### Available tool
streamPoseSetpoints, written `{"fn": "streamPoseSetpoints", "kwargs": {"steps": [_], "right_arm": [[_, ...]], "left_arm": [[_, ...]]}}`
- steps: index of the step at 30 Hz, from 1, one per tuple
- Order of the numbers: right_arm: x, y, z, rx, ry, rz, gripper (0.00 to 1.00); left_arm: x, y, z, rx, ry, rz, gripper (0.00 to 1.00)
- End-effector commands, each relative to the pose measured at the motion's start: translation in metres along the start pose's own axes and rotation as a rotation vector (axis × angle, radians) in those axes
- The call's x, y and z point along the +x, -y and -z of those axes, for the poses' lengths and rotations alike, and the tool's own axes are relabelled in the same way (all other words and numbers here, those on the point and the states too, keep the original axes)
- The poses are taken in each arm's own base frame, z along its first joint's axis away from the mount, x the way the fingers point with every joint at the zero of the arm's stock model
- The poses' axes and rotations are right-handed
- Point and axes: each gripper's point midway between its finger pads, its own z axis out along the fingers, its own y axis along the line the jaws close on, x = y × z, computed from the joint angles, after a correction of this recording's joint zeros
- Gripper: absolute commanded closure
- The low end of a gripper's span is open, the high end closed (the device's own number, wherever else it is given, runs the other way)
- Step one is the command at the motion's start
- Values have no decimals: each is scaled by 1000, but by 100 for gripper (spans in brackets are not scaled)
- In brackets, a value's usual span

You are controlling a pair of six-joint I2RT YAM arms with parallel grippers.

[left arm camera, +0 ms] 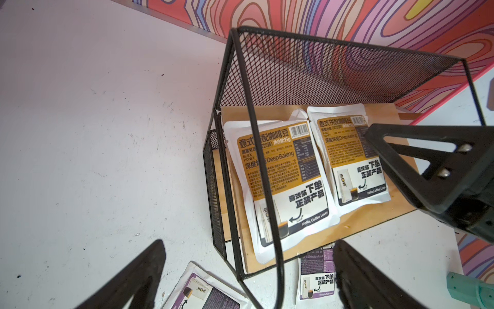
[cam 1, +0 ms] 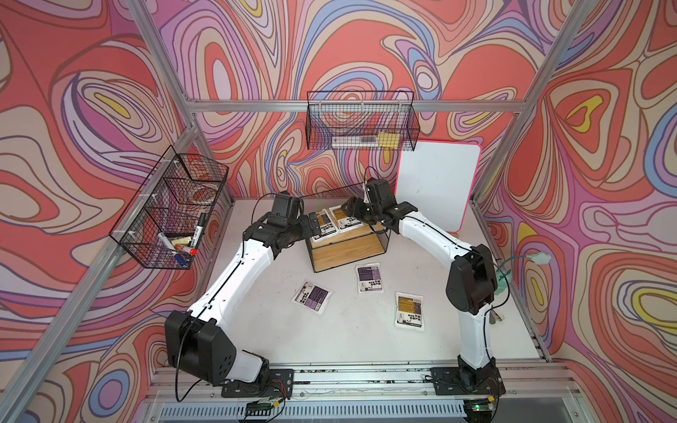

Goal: Place the bagged coffee beans on the shelf by color
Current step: Adjust the bagged coffee beans on the shelf, then move the bagged coffee beans to the center of the board.

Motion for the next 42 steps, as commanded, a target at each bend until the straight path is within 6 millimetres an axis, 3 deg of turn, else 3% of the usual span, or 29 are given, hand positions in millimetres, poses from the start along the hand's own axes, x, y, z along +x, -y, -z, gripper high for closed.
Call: {"fn": "streamPoseSetpoints", "kwargs": {"steps": [1, 5, 14, 23, 27, 32, 42], "right_arm": [[11, 6, -7, 25, -32, -13, 28], [5, -2, 7, 5, -7, -12, 28], [-16, -32, 60, -77, 61, 14, 28], [-2, -29, 114, -91, 87, -5, 28], [18, -9, 137, -54, 95, -49, 27], [56, 29, 157, 30, 69, -102, 27], [152, 125, 173, 242, -54, -205, 26]], "left_arm": [[-4, -1, 8, 13, 25, 12, 1], [-4, -1, 10, 14, 27, 8, 1], [-4, -2, 21, 15, 40, -16, 1], [10, 0, 29, 66, 11, -19, 1], [23, 5, 30, 118, -22, -7, 1], [51, 17, 28, 157, -75, -35, 1], [133, 47, 24, 173, -194, -202, 1]]}}
